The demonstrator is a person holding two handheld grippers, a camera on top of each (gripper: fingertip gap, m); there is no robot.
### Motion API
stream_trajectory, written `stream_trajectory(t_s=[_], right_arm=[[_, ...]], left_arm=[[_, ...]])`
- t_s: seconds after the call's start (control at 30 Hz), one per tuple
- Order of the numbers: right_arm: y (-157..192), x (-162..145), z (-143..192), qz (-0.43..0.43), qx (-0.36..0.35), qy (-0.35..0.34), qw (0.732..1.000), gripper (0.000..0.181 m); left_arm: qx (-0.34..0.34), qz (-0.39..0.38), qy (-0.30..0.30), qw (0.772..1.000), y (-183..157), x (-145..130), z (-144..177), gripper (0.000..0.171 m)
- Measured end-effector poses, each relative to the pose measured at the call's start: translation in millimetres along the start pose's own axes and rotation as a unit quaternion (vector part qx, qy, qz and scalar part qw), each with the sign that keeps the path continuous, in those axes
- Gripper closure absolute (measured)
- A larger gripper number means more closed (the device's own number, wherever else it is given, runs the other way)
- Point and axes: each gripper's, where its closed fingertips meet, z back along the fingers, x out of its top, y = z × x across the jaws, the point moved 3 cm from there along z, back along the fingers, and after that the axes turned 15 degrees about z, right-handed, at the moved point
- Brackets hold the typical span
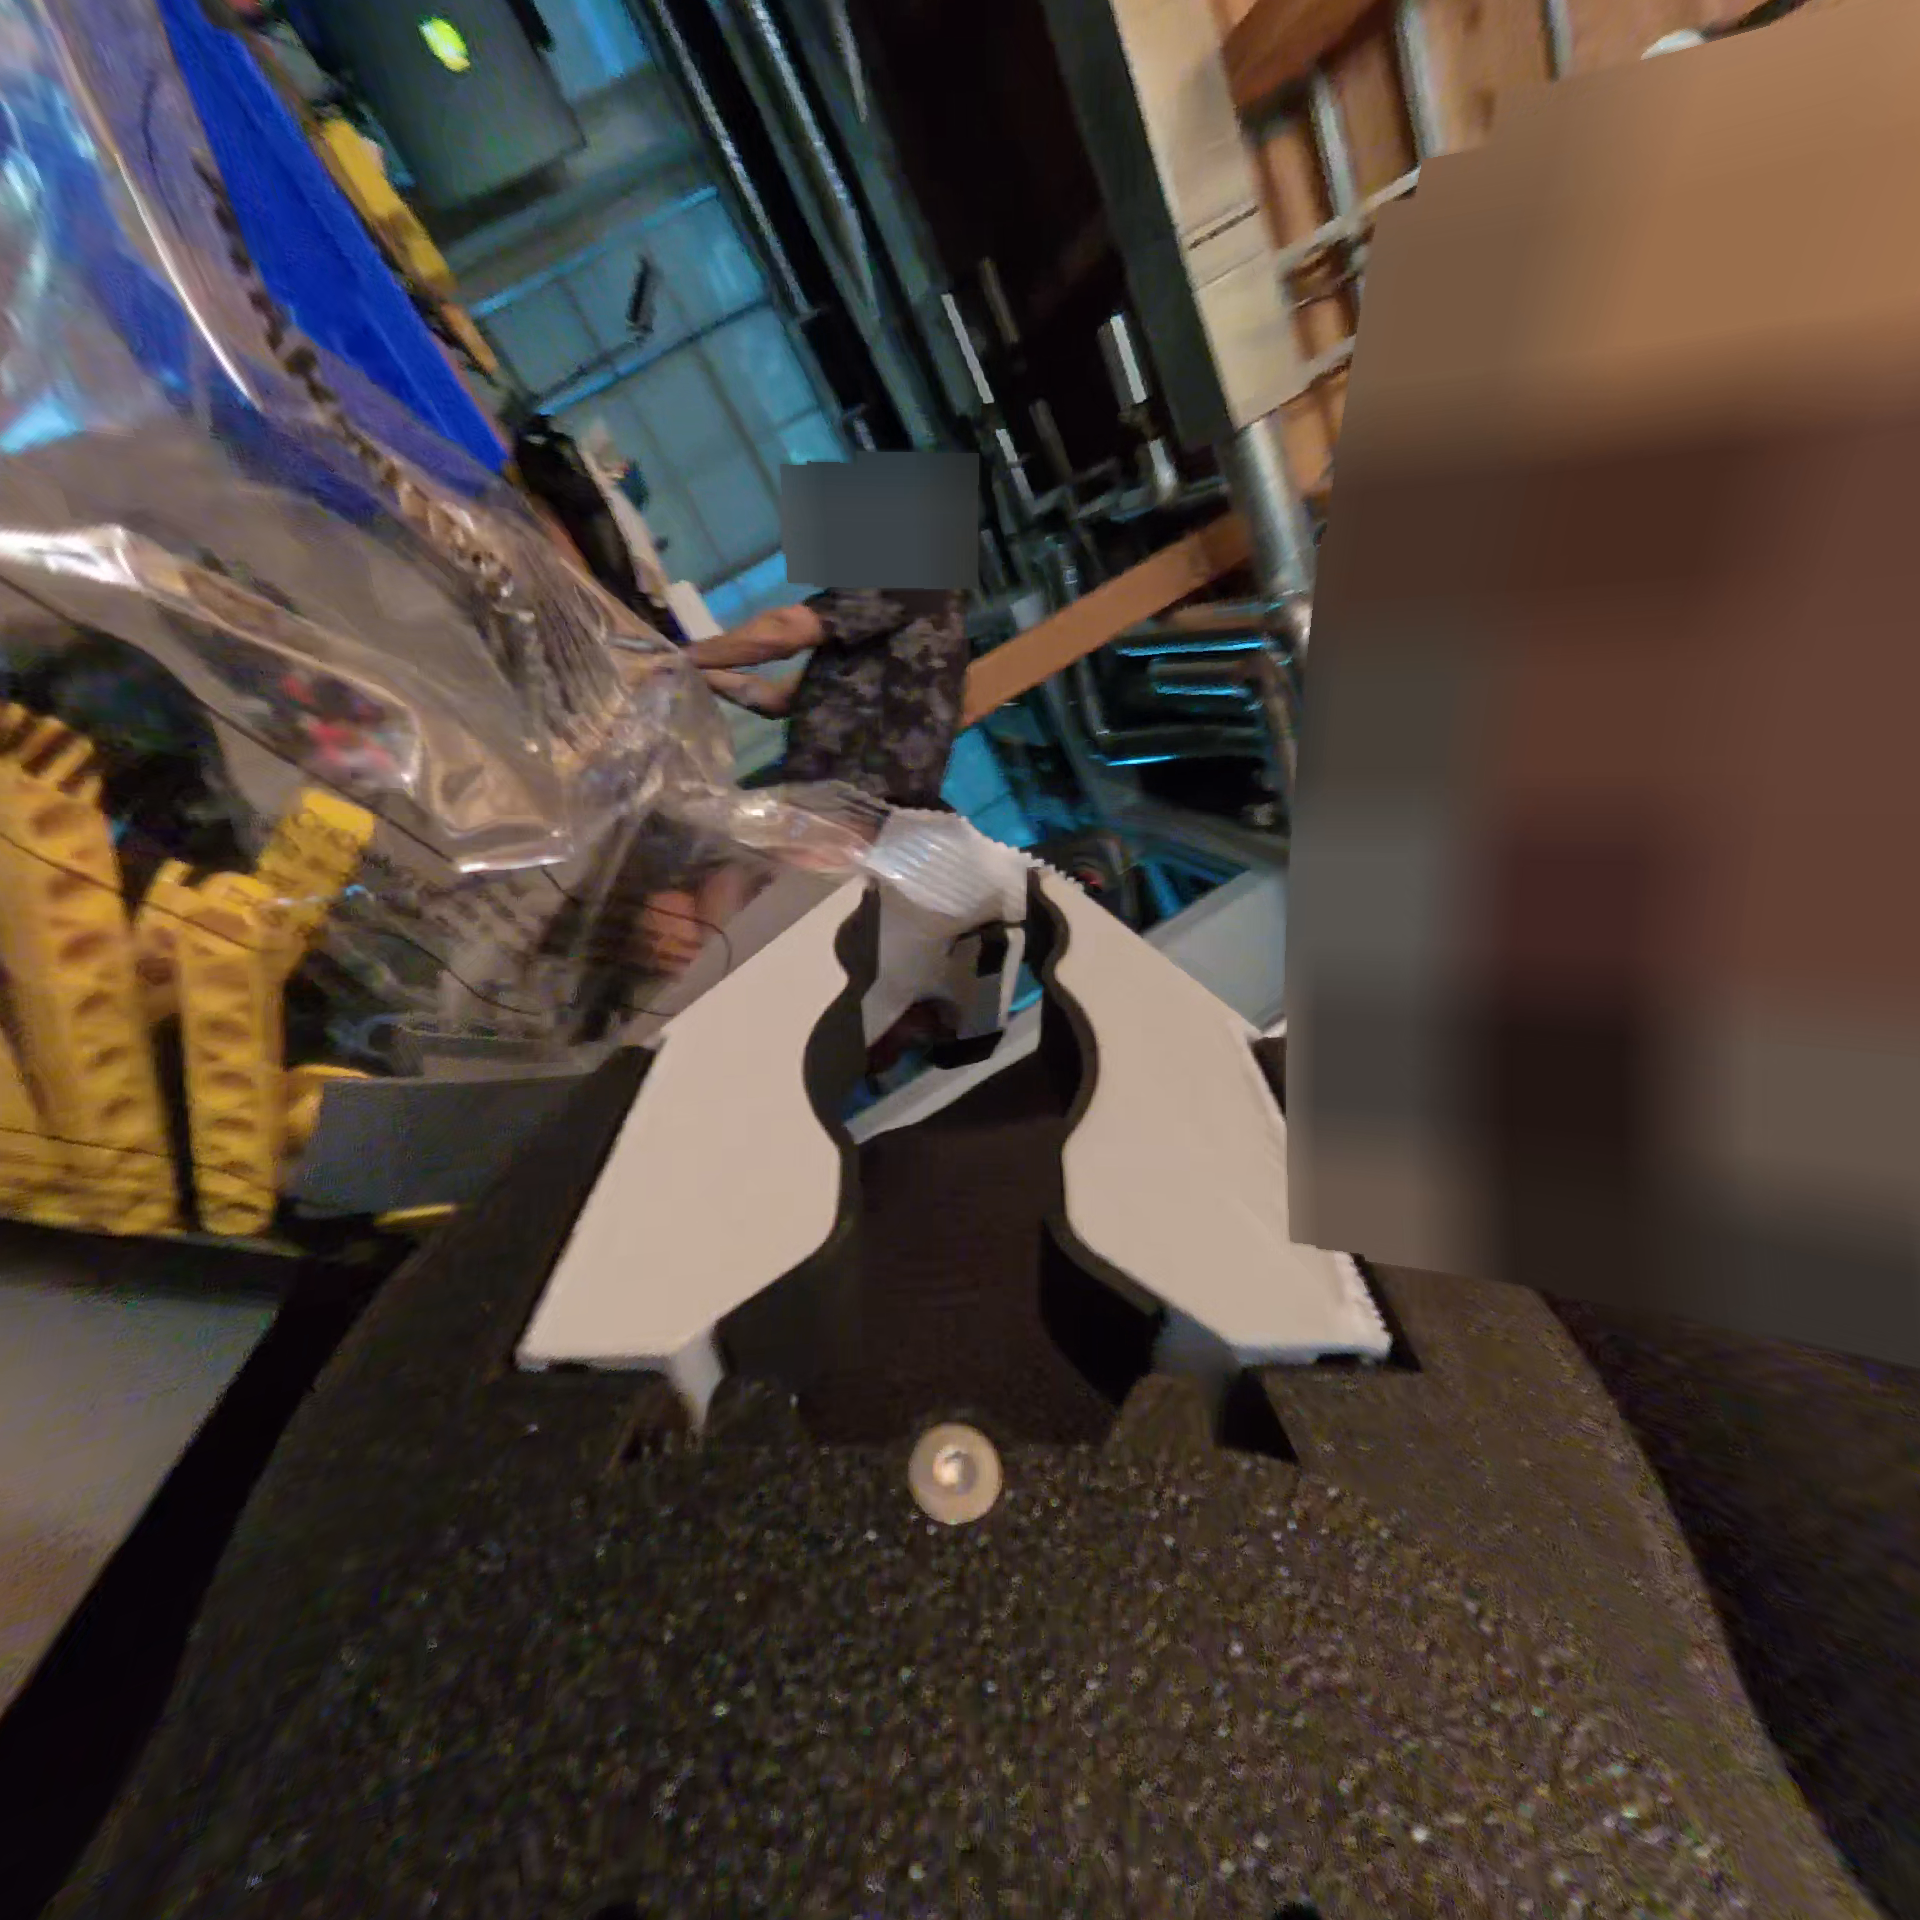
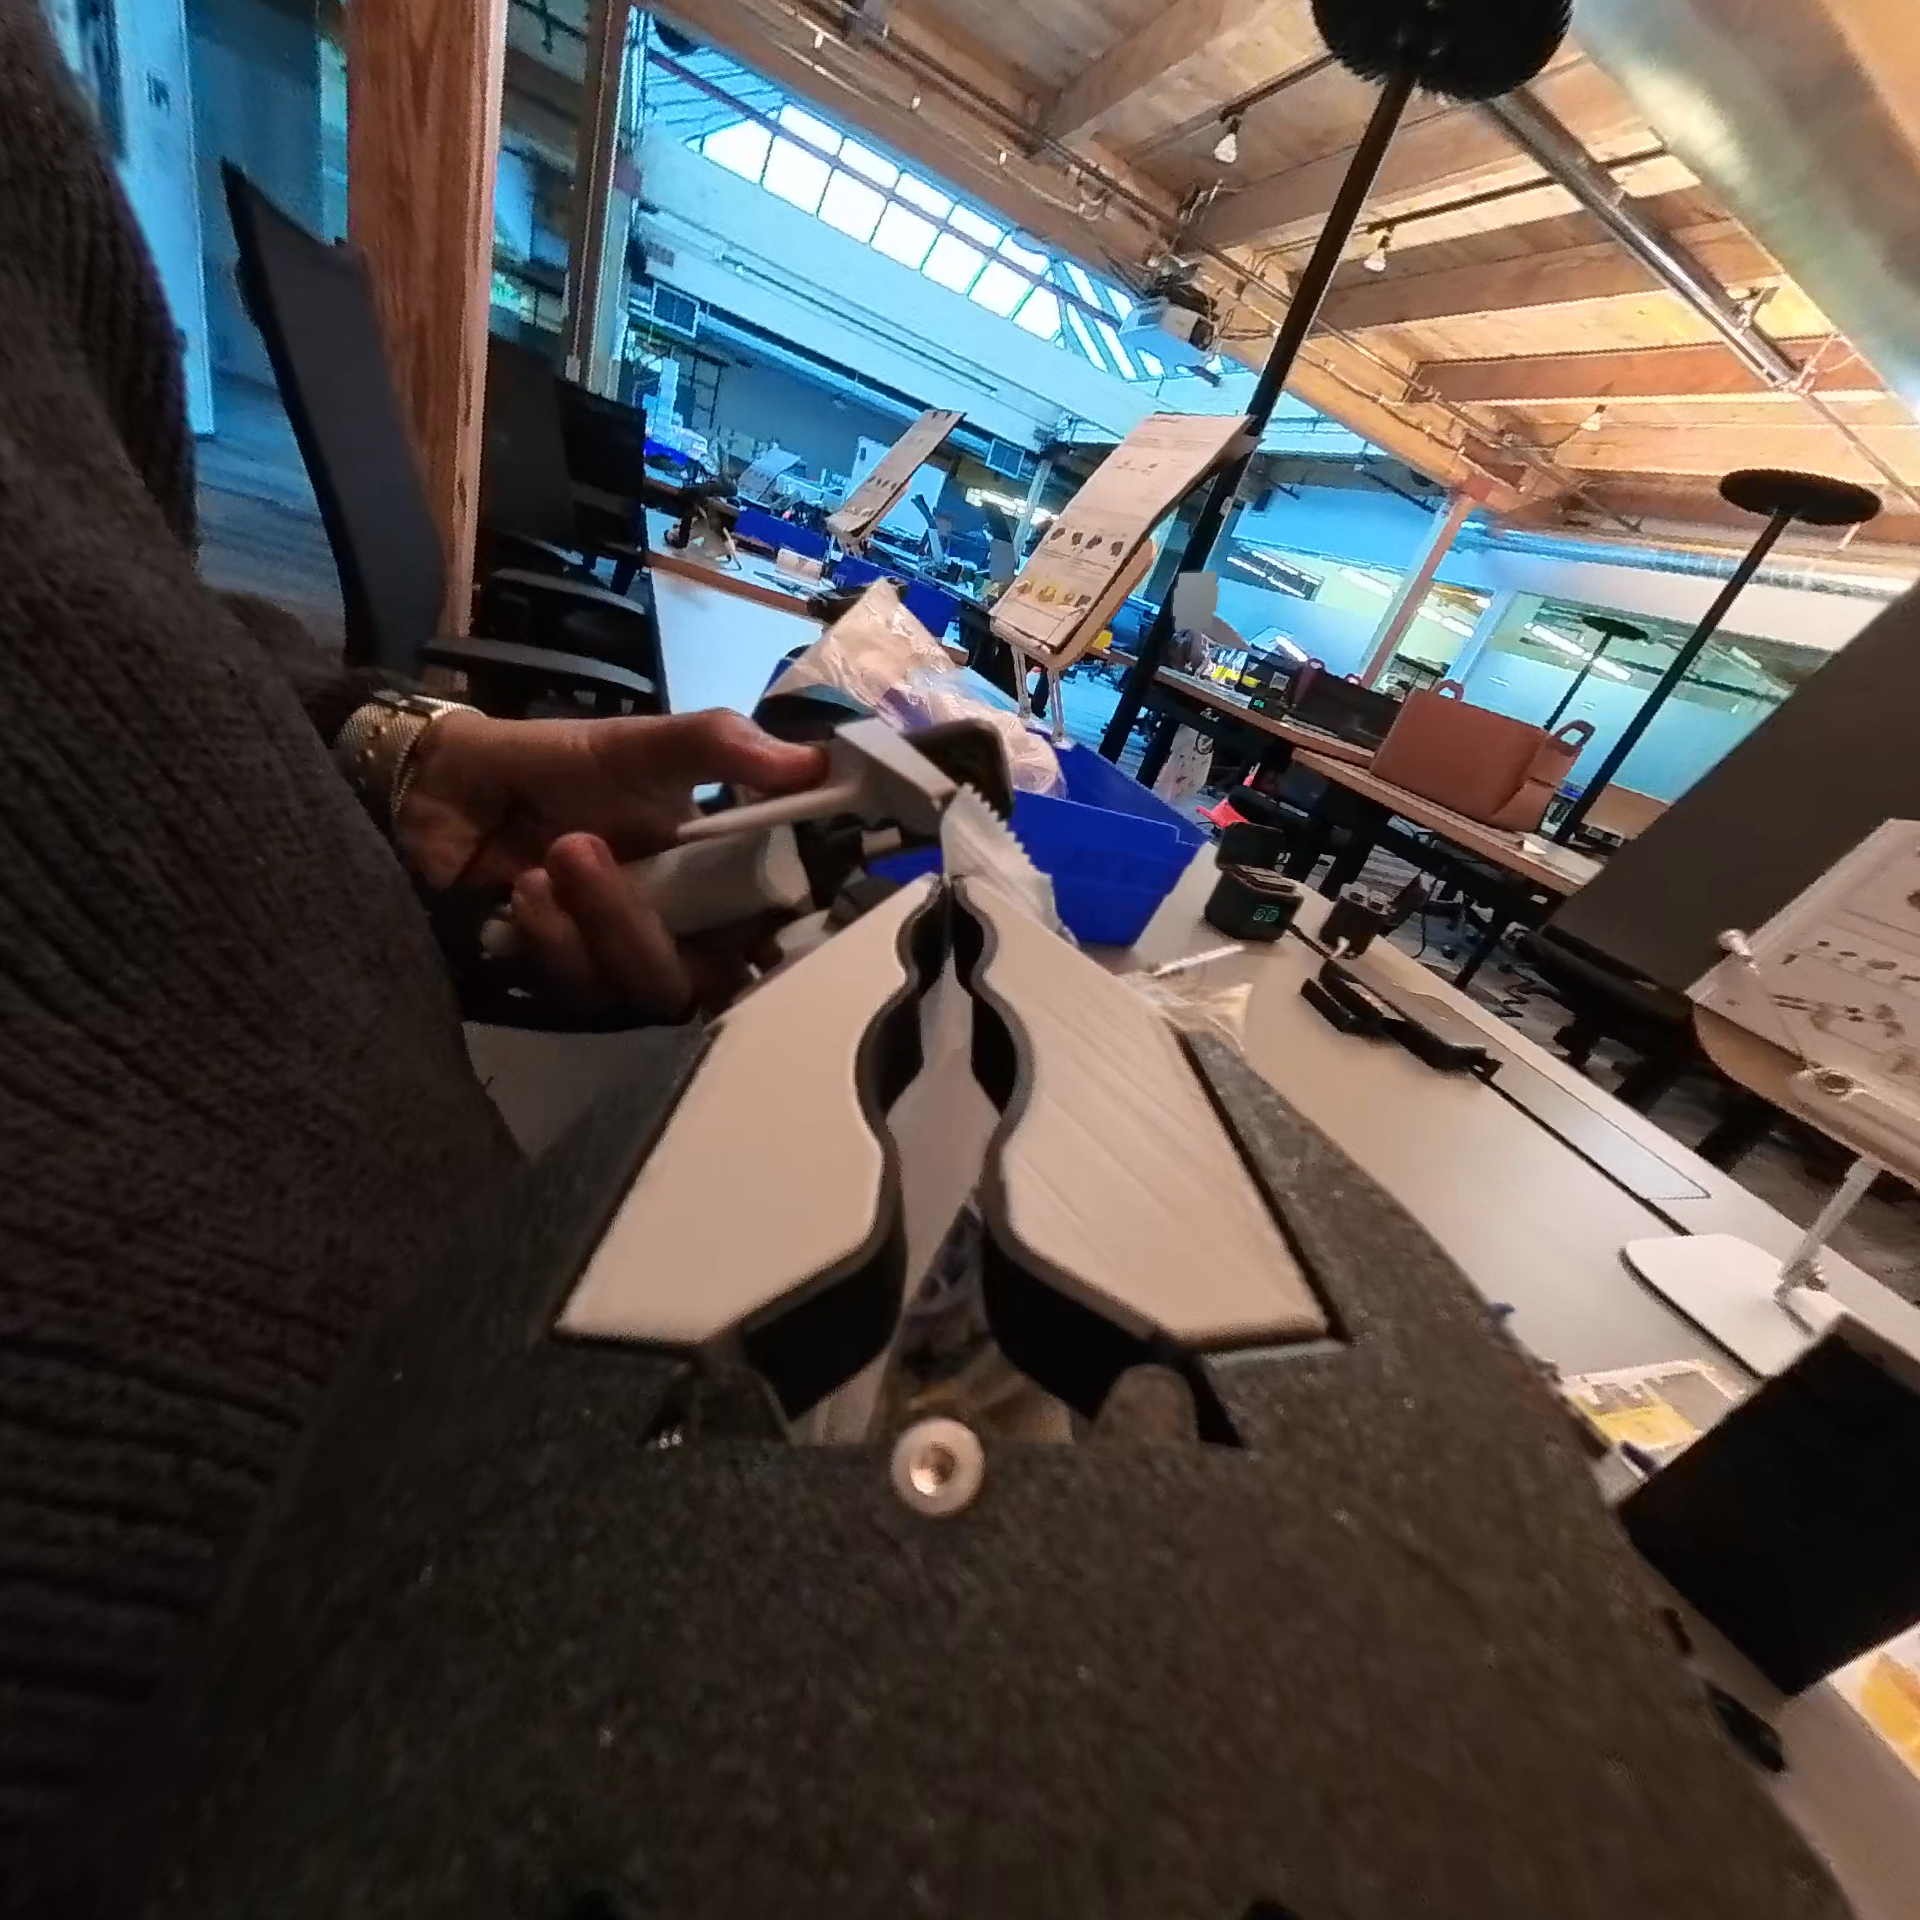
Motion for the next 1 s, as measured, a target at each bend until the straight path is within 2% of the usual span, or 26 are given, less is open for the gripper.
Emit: stream_trajectory(t_s=[0.03,0.1,0.2,0.33,0.43,0.6,0.8,0.87,0.97,1.0], right_arm=[[1,1,1,0.009,0.001,0.001,1.0,0.181],[4,2,0,0.024,0.006,0.005,1.0,0.181],[2,1,2,0.028,0.002,0.006,1.0,0.181],[-3,11,13,0.008,-0.01,-0.037,0.999,0.181],[11,13,9,-0.012,0.046,-0.051,0.998,0.181],[32,4,1,-0.011,0.114,-0.029,0.993,0.181],[39,5,4,-0.009,0.148,-0.023,0.989,0.181],[40,2,4,0.012,0.152,-0.001,0.988,0.181],[48,-9,-3,0.079,0.155,0.068,0.982,0.181],[52,-12,-6,0.096,0.16,0.083,0.979,0.181]], left_arm=[[0.021,-0.019,0.0,1.0,2,-1,1,0.15],[0.047,-0.049,-0.001,0.998,4,-1,1,0.154],[0.04,-0.04,-0.013,0.998,6,-1,0,0.154],[0.048,-0.036,-0.038,0.997,9,5,5,0.159],[0.055,-0.015,-0.02,0.998,13,3,1,0.158],[0.059,0.004,0.005,0.998,21,-2,-6,0.158],[0.035,0.041,0.036,0.998,21,-8,-12,0.157],[0.037,0.053,0.036,0.997,24,-8,-11,0.157],[0.057,0.049,0.037,0.997,30,-9,-8,0.151],[0.074,0.034,0.048,0.996,33,-12,-9,0.16]])
